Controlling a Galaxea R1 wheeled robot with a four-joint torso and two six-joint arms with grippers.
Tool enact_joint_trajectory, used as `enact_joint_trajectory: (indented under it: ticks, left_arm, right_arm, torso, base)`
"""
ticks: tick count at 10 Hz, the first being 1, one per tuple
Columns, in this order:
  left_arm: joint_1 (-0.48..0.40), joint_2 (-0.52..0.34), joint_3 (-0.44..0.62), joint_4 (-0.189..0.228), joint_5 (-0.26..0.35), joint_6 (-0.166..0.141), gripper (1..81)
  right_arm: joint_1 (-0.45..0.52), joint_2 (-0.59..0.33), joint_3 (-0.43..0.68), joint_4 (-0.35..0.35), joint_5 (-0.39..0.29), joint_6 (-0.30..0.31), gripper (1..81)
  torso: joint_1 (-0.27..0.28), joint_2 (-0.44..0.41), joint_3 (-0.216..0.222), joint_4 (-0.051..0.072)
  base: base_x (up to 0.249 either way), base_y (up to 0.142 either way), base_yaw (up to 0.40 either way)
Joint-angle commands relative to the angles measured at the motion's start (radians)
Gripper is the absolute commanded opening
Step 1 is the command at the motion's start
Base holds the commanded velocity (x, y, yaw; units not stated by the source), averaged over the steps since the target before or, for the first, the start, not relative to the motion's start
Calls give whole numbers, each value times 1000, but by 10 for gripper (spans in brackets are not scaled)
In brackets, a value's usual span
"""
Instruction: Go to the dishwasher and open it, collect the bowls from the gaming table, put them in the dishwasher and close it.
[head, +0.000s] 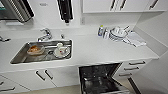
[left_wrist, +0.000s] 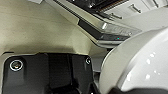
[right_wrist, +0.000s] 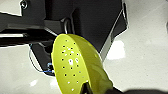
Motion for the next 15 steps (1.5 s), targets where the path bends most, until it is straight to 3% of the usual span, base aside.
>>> enact_joint_trajectory:
  ticks: [1,3,6,11,15]
  left_arm:
    - [-187,-24,135,-37,139,-6,10]
    - [-276,25,153,-49,183,-34,10]
    - [-406,130,147,-48,272,-98,10]
    - [-575,351,9,-38,447,-195,10]
    - [-640,461,-72,-35,509,-218,10]
  right_arm:
    - [-4,-24,6,-10,-35,2,10]
    - [-4,-24,7,-10,-32,3,10]
    - [-4,-25,16,-8,-32,3,10]
    - [-4,-25,24,-4,-27,3,10]
    - [-4,-27,30,-2,-27,3,10]
  torso:
    - [0,0,1,0]
    - [1,0,-11,0]
    - [1,1,-11,0]
    - [2,2,-12,0]
    - [2,2,-87,0]
  base:
    - [0,0,0]
    - [0,0,0]
    - [0,0,0]
    - [0,0,0]
    - [0,0,0]
